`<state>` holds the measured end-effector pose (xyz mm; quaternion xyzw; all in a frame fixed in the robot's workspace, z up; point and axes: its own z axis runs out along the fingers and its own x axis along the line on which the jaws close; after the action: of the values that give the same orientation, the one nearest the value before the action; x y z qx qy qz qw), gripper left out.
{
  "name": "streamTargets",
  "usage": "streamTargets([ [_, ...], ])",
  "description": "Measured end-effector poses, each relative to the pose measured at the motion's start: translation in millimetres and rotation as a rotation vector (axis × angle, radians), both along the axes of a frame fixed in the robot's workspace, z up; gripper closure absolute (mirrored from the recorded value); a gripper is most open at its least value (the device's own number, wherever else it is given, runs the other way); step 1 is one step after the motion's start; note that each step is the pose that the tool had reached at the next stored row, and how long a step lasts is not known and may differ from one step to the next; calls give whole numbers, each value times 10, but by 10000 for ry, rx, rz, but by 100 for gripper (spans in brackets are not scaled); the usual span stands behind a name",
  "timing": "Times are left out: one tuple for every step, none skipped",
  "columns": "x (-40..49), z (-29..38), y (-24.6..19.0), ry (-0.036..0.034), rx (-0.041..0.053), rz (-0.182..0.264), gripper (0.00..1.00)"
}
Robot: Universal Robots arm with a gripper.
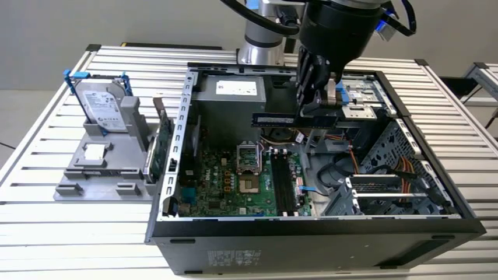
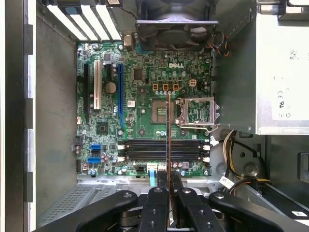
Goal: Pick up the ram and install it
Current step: 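Pick up the ram and move it above insertion slot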
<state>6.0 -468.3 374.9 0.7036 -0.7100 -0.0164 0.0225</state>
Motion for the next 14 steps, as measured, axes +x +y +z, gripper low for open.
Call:
streamTargets([
  [1, 0, 0, 0, 0, 1, 100],
  [1, 0, 0, 0, 0, 1, 100],
  [1, 0, 0, 0, 0, 1, 100],
  [1, 0, 0, 0, 0, 1, 100],
  [2, 0, 0, 0, 0, 1, 100],
  [2, 0, 0, 0, 0, 1, 100],
  [2, 0, 2, 0, 0, 1, 100],
  [2, 0, 9, 0, 0, 2, 100],
  [2, 0, 21, 0, 0, 2, 100],
  [2, 0, 34, 0, 1, 1, 100],
  [2, -1, 51, 0, 1, 1, 100],
  [2, 0, 66, 0, 0, 1, 100],
  [2, 0, 84, 0, -1, 1, 100],
  [2, 0, 100, 0, 0, 1, 100],
])
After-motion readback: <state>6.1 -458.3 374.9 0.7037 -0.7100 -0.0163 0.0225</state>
